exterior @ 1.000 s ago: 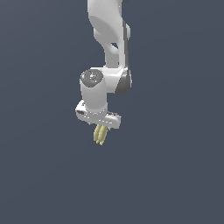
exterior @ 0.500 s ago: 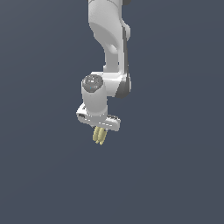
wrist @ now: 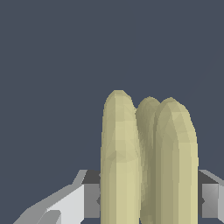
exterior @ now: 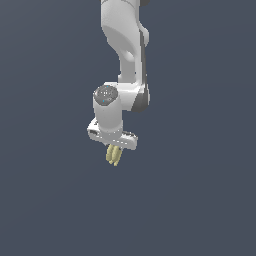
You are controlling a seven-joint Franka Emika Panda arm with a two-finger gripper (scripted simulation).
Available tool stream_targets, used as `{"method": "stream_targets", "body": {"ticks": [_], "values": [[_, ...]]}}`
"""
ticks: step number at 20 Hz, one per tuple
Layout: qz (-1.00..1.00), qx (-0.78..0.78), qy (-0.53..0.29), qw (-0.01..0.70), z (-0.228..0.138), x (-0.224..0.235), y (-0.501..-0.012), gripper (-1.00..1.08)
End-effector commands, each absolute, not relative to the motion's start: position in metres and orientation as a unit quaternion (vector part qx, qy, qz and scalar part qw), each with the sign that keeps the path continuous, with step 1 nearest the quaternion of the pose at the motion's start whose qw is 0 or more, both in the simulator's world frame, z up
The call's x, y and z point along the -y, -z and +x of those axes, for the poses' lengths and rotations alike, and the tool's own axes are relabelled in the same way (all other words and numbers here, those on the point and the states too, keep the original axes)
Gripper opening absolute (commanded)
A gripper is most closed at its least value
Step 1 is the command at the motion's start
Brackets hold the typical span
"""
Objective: Pick up the object and move it to a goal position.
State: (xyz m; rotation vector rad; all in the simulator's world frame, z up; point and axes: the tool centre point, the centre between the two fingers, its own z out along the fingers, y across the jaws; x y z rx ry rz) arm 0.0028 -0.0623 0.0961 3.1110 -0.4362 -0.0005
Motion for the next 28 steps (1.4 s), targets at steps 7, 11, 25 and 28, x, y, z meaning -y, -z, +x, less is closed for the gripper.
{"method": "stream_targets", "body": {"ticks": [7,11,25,28], "values": [[0.990,0.139,0.000,0.000,0.014,0.073,-0.098,-1.00],[0.990,0.139,0.000,0.000,0.026,0.085,-0.099,-1.00],[0.990,0.139,0.000,0.000,0.085,0.140,-0.107,-1.00],[0.990,0.139,0.000,0.000,0.096,0.150,-0.109,-1.00]]}}
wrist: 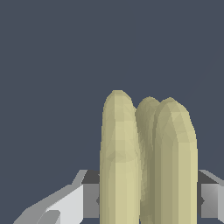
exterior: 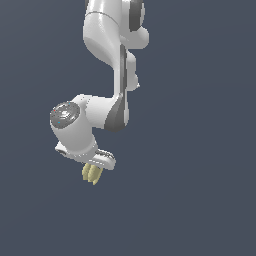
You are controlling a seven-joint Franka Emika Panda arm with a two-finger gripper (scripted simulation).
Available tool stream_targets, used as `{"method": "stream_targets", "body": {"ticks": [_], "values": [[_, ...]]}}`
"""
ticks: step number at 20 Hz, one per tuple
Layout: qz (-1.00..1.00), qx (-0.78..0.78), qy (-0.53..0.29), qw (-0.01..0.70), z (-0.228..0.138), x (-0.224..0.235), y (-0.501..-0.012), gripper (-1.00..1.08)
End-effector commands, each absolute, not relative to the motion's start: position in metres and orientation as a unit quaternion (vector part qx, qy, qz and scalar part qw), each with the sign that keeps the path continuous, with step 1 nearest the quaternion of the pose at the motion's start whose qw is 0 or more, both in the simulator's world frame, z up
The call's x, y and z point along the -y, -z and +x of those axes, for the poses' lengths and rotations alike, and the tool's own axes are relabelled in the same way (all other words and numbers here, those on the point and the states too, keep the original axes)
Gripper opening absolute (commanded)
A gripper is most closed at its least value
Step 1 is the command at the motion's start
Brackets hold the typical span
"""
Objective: Pick up the object and move it to a goal position.
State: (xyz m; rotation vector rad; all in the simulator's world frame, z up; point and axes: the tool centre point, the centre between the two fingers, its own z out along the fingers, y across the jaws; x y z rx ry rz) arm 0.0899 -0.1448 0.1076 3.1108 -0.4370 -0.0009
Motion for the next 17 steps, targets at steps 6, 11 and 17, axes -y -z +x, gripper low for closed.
{"method": "stream_targets", "body": {"ticks": [6,11,17], "values": [[0.990,0.139,0.000,0.000,0.110,0.162,-0.111,-1.00],[0.990,0.139,0.000,0.000,0.117,0.168,-0.111,-1.00],[0.990,0.139,0.000,0.000,0.120,0.170,-0.112,-1.00]]}}
